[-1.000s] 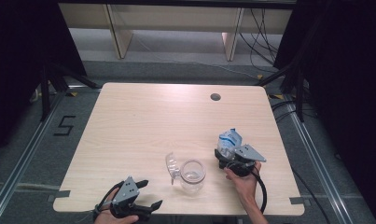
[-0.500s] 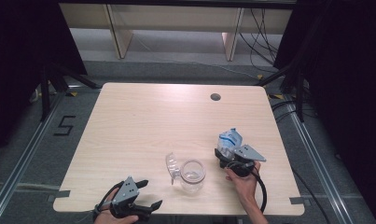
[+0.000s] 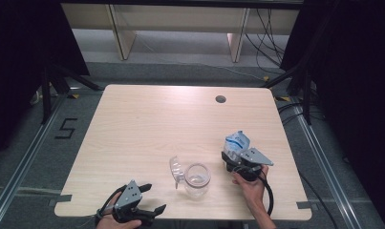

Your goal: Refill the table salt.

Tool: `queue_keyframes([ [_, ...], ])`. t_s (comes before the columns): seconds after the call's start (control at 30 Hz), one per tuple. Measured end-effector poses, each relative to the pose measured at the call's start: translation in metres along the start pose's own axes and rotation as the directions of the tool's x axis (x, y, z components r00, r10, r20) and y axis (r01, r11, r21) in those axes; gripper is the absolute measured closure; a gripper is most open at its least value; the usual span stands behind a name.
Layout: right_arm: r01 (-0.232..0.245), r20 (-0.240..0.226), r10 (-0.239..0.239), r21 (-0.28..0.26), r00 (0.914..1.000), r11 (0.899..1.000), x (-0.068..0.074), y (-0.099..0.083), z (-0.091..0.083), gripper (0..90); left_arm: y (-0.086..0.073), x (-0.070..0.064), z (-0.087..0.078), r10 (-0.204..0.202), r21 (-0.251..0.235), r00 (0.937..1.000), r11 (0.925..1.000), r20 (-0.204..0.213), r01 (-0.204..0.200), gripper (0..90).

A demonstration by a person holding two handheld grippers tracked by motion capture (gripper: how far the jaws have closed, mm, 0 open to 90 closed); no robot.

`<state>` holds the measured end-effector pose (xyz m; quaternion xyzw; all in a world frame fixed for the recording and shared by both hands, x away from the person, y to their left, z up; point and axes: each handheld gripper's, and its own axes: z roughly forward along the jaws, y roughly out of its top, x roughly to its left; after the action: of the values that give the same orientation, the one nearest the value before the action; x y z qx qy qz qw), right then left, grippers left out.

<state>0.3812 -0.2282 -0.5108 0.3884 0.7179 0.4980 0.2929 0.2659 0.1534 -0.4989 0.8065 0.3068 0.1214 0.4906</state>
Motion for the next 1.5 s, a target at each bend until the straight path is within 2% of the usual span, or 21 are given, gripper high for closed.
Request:
queue_keyframes([
  [0.07, -0.006, -0.007, 0.005, -0.014, 1.0, 1.0, 0.002, 0.002, -0.001, 44.9, 0.0, 0.0, 0.0, -0.002, 0.001, 1.0, 1.0, -0.002, 0.002, 15.1],
  [0.17, 0.052, 0.006, -0.052, -0.013, 0.9986, 0.999, 0.005, 0.007, -0.004, 45.0, 0.0, 0.0, 0.0, -0.001, -0.001, 1.0, 1.0, 0.0, 0.001, 15.1],
  [0.23, 0.099, 0.0, -0.099, -0.041, 0.9951, 0.994, 0.006, 0.012, -0.006, 45.0, 0.0, -0.001, 0.0, -0.029, -0.002, 0.9996, 0.9996, 0.0, 0.029, 15.1],
  [0.27, 0.097, 0.004, -0.096, -0.032, 0.9953, 0.995, 0.009, 0.014, -0.008, 45.0, 0.0, 0.0, 0.0, -0.011, 0.0, 0.9999, 0.9999, -0.002, 0.011, 15.1],
  [0.33, 0.148, -0.01, -0.149, -0.048, 0.9888, 0.988, 0.012, 0.018, -0.01, 45.0, 0.0, 0.0, 0.0, 0.0, 0.001, 1.0, 1.0, -0.001, 0.0, 15.1],
  [0.37, 0.178, 0.005, -0.178, -0.04, 0.984, 0.983, 0.013, 0.019, -0.012, 45.0, 0.0, -0.001, 0.0, -0.03, -0.002, 0.9996, 0.9996, 0.0, 0.03, 15.1],
  [0.4, 0.199, 0.01, -0.199, -0.044, 0.98, 0.979, 0.014, 0.019, -0.013, 45.1, 0.0, -0.001, 0.0, -0.029, -0.002, 0.9996, 0.9996, 0.001, 0.029, 15.1],
  [0.5, 0.233, 0.0, -0.233, -0.042, 0.9725, 0.972, 0.019, 0.021, -0.016, 45.2, 0.0, 0.0, -0.001, -0.005, 0.0, 1.0, 1.0, -0.003, 0.005, 15.1],
  [0.53, 0.217, 0.007, -0.217, -0.04, 0.9762, 0.975, 0.021, 0.021, -0.018, 45.2, 0.0, 0.001, -0.001, -0.005, -0.001, 1.0, 1.0, -0.003, 0.005, 15.1],
  [0.6, 0.271, 0.007, -0.271, -0.056, 0.9627, 0.961, 0.02, 0.025, -0.02, 45.2, 0.0, 0.0, 0.0, -0.011, -0.008, 0.9999, 0.9999, -0.003, 0.011, 15.1],
  [0.93, 0.334, 0.019, -0.333, -0.057, 0.9427, 0.941, 0.028, 0.029, -0.029, 45.3, 0.0, 0.0, 0.0, -0.021, -0.008, 0.9998, 0.9997, -0.007, 0.021, 15.1],
  [1.07, 0.37, 0.024, -0.37, -0.062, 0.9289, 0.927, 0.032, 0.03, -0.031, 45.3, 0.0, 0.001, 0.0, -0.009, -0.008, 1.0, 0.9999, -0.004, 0.009, 15.1],
  [1.2, 0.415, 0.035, -0.414, -0.054, 0.9097, 0.908, 0.036, 0.03, -0.034, 45.4, 0.0, 0.001, -0.001, -0.008, -0.005, 0.9999, 1.0, -0.006, 0.008, 15.1],
  [1.27, 0.454, 0.033, -0.453, -0.052, 0.8911, 0.89, 0.037, 0.031, -0.035, 45.4, 0.0, 0.001, -0.001, -0.007, -0.006, 1.0, 1.0, -0.005, 0.007, 15.1],
  [1.3, 0.456, 0.037, -0.454, -0.048, 0.8901, 0.889, 0.038, 0.03, -0.036, 45.5, 0.0, 0.001, -0.001, -0.01, -0.006, 0.9999, 0.9999, -0.007, 0.01, 15.1],
  [1.33, 0.471, 0.041, -0.47, -0.051, 0.8819, 0.881, 0.038, 0.03, -0.036, 45.4, 0.0, 0.001, -0.001, -0.005, -0.005, 1.0, 1.0, -0.005, 0.005, 15.1],
  [1.37, 0.454, 0.03, -0.453, -0.047, 0.8909, 0.89, 0.041, 0.029, -0.037, 45.4, 0.0, 0.001, -0.001, -0.006, -0.005, 1.0, 1.0, -0.005, 0.006, 15.1],
  [1.4, 0.474, 0.029, -0.473, -0.049, 0.8806, 0.879, 0.042, 0.03, -0.038, 45.5, 0.0, 0.001, -0.001, -0.006, -0.005, 1.0, 1.0, -0.006, 0.006, 15.1],
  [1.43, 0.486, 0.033, -0.484, -0.051, 0.8742, 0.873, 0.042, 0.03, -0.038, 45.5, 0.0, 0.001, -0.001, -0.006, -0.005, 1.0, 1.0, -0.006, 0.006, 15.1],
  [1.47, 0.487, 0.031, -0.486, -0.042, 0.8736, 0.873, 0.044, 0.029, -0.039, 45.6, 0.0, 0.001, -0.001, -0.006, -0.005, 1.0, 1.0, -0.006, 0.006, 15.1],
  [1.5, 0.503, 0.037, -0.501, -0.046, 0.8644, 0.863, 0.044, 0.03, -0.039, 45.6, 0.0, 0.001, -0.001, -0.007, -0.005, 1.0, 1.0, -0.006, 0.007, 15.1],
])
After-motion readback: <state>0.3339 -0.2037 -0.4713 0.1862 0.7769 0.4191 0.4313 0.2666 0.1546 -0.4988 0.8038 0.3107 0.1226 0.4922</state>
